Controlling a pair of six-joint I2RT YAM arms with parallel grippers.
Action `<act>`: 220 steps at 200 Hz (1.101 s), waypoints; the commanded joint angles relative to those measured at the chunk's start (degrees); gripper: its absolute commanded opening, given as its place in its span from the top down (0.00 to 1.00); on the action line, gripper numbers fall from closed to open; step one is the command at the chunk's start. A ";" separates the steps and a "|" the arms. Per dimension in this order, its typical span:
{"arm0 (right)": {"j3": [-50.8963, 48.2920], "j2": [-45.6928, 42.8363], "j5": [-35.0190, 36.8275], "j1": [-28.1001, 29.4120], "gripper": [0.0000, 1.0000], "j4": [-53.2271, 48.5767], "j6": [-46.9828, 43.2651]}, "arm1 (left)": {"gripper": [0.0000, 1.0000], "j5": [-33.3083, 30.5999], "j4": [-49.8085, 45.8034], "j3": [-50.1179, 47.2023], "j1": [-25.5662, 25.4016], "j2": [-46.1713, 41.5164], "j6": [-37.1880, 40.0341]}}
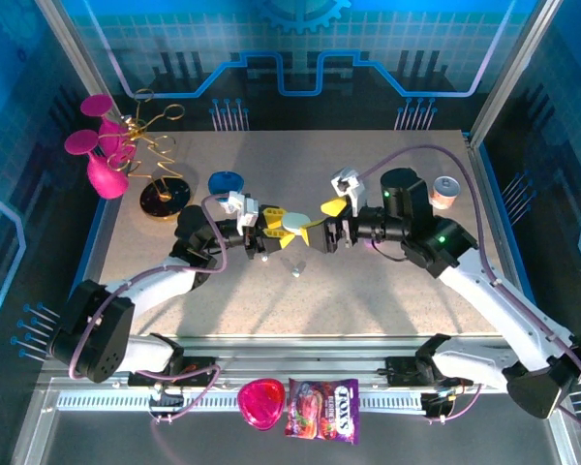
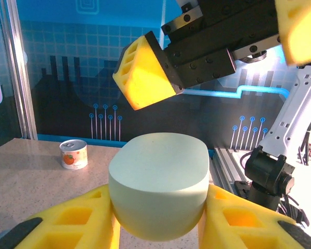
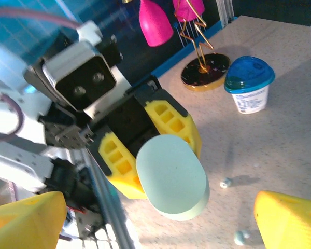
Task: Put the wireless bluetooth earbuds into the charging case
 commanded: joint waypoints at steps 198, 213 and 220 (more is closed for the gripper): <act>6.76 2.66 19.05 2.42 0.09 -5.89 -6.24 | 0.63 3.27 2.96 -2.08 0.37 -2.96 -0.95; 6.66 1.86 17.74 2.33 0.09 -5.08 -5.63 | 0.62 3.09 3.04 -2.49 0.37 -2.97 -0.42; 6.54 1.37 17.41 2.16 0.09 -4.71 -4.97 | 0.62 3.06 3.18 -2.61 0.37 -2.97 -0.21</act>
